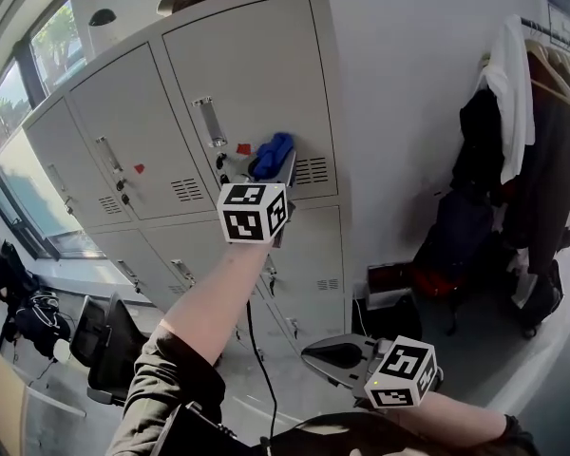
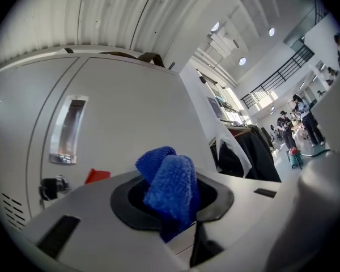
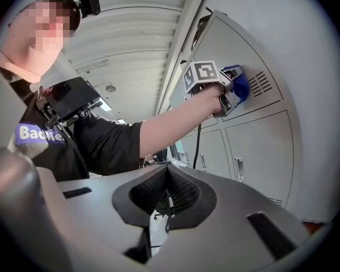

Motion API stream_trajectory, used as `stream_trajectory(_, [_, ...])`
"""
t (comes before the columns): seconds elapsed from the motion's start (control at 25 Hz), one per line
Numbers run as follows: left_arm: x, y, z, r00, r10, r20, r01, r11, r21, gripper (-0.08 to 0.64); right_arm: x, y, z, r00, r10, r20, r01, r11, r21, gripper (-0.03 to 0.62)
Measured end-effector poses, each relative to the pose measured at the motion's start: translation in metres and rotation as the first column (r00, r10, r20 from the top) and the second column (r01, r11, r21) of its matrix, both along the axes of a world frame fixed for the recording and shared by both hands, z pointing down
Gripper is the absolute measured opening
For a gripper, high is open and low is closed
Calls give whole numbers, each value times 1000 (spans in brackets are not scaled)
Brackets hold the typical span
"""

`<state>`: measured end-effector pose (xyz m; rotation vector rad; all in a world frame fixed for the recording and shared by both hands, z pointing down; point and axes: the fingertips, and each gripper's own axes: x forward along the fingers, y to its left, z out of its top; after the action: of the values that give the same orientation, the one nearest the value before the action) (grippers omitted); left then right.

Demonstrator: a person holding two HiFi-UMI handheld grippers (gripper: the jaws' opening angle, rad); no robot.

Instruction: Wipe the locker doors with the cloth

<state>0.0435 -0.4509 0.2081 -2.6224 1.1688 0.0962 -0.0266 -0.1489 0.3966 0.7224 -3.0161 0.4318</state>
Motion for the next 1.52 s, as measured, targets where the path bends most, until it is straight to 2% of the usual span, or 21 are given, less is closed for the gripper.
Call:
stream_trajectory(0.32, [67,16,12,992,117,39,-117,993,-11,123,12,0,5,1000,22,10,-22,1000,-21,5])
stream_trajectory(0.48, [77,21,22,988,137,70,-138,990,-1,123,13,-1,5,1000,21,10,-21,1000,-19,5])
stream_trajectory(0.64, [47,20,31,993,104,57,-104,995,-1,123,7,-1,7,1000,-5,12,5,1000,-30,5])
stream_trajectory(0.8, [-17,6,40,1000,11,23,-11,1000,-14,123,-10,-2,8,999,-50,18,51,998,-37,5])
stream_trajectory(0.96, [-83,-10,47,996,-89,-28,87,995,-41,123,-27,0,11,994,-111,7,112,993,-46,5])
stream_trajectory(1.12, [-123,-21,47,986,-165,-33,164,986,-23,123,-39,2,16,989,-148,5,148,987,-64,5])
stream_trajectory(1.28, [-126,-27,49,985,-163,-53,161,986,-38,123,-38,1,17,990,-140,4,140,988,-68,5])
stream_trajectory(1.4, [-99,-24,58,992,-111,-51,109,993,-47,123,-28,-2,18,993,-115,11,115,990,-75,5])
stream_trajectory(1.52, [-70,-18,61,996,-69,-50,68,997,-25,123,-17,-4,20,996,-87,16,88,992,-86,5])
